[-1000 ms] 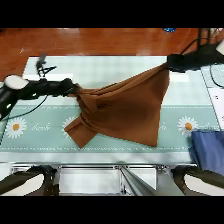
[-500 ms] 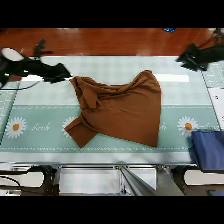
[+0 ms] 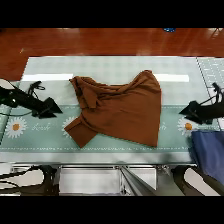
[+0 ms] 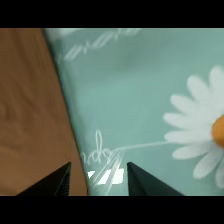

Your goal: Fold the shirts.

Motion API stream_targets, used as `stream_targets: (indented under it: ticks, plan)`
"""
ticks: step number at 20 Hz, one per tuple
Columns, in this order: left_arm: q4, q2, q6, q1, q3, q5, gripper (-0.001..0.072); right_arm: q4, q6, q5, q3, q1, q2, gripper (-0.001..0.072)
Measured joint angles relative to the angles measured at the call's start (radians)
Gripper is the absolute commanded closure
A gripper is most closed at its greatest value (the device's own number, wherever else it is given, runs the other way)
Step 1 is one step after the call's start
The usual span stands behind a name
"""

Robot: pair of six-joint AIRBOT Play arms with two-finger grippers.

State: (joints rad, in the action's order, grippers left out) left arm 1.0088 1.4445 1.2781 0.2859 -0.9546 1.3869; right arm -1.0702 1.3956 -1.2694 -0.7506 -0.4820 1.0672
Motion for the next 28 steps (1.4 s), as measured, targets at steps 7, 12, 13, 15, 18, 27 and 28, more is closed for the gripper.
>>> stream_targets:
  ticks: [7,12,13,15,18,27,28]
  plan:
    - [-0.042,0.033,-0.052,-0.158,0.095,-0.036,0.0198,0.055,-0.045,0.002,0.171,-0.013,-0.121,0.0304]
    - [-0.062,0.072,-0.051,-0.292,0.103,-0.028,0.0331,0.085,-0.058,-0.002,0.188,-0.014,-0.134,0.0304]
    - [-0.055,0.079,-0.051,-0.313,0.103,-0.036,0.0551,0.085,-0.06,-0.005,0.189,-0.014,-0.135,0.0304]
    - [-0.04,0.088,-0.053,-0.34,0.105,-0.053,0.0683,0.089,-0.063,-0.006,0.195,-0.014,-0.136,0.0304]
    - [-0.037,0.095,-0.053,-0.358,0.101,-0.051,0.0683,0.091,-0.066,-0.017,0.237,-0.014,-0.137,0.0304]
    - [-0.034,0.097,-0.055,-0.369,0.097,-0.051,0.0683,0.139,-0.072,0.002,0.418,-0.013,-0.134,0.0309]
    - [-0.034,0.097,-0.055,-0.369,0.097,-0.051,0.0683,0.143,-0.072,0.005,0.423,-0.008,-0.128,0.0309]
